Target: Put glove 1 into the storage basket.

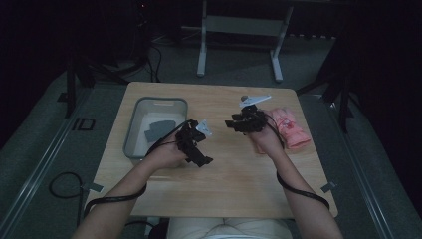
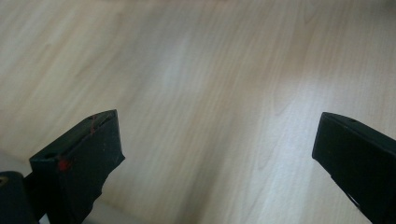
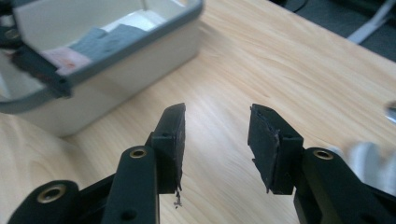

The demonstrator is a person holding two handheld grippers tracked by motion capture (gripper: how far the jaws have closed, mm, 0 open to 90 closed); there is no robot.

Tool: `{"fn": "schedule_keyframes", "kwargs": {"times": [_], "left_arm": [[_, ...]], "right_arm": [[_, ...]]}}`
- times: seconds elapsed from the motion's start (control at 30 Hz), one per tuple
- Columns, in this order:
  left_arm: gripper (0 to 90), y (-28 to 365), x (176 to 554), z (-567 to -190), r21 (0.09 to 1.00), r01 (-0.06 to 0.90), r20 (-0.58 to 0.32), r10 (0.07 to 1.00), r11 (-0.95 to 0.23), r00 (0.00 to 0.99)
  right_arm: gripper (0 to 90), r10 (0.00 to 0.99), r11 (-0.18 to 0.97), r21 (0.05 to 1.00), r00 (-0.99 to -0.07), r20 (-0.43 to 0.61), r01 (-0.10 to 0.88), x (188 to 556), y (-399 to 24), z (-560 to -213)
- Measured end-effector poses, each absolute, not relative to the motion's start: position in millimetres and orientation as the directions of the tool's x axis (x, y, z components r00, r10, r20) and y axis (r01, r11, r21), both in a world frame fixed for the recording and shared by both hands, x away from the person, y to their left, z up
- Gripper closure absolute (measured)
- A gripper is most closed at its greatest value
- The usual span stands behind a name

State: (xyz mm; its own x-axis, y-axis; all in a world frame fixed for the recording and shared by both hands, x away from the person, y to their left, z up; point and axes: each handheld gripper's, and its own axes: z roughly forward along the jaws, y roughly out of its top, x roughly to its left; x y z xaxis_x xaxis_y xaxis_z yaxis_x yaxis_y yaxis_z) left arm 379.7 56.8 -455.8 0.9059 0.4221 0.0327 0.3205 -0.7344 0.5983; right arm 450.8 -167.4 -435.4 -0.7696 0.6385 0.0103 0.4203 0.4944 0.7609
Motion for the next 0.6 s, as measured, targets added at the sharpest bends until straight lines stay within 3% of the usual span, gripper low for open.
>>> {"fn": "schedule_keyframes", "kwargs": {"times": [0.27, 0.53, 0.6], "left_arm": [[1.2, 40, 358, -480, 0.607, 0.34, 0.011, 0.435, -0.719, 0.901], [1.3, 40, 340, -503, 0.673, 0.365, -0.011, 0.484, -0.643, 0.875], [1.4, 41, 330, -516, 0.678, 0.315, 0.057, 0.475, -0.664, 0.878]], "right_arm": [[66.1, 0.703, 0.49, 0.735, -0.711, -0.014, 0.469, 459, -224, -445], [68.0, 0.746, 0.465, 0.729, -0.665, -0.017, 0.502, 470, -255, -464], [68.0, 0.754, 0.482, 0.712, -0.655, -0.041, 0.511, 476, -259, -476]]}}
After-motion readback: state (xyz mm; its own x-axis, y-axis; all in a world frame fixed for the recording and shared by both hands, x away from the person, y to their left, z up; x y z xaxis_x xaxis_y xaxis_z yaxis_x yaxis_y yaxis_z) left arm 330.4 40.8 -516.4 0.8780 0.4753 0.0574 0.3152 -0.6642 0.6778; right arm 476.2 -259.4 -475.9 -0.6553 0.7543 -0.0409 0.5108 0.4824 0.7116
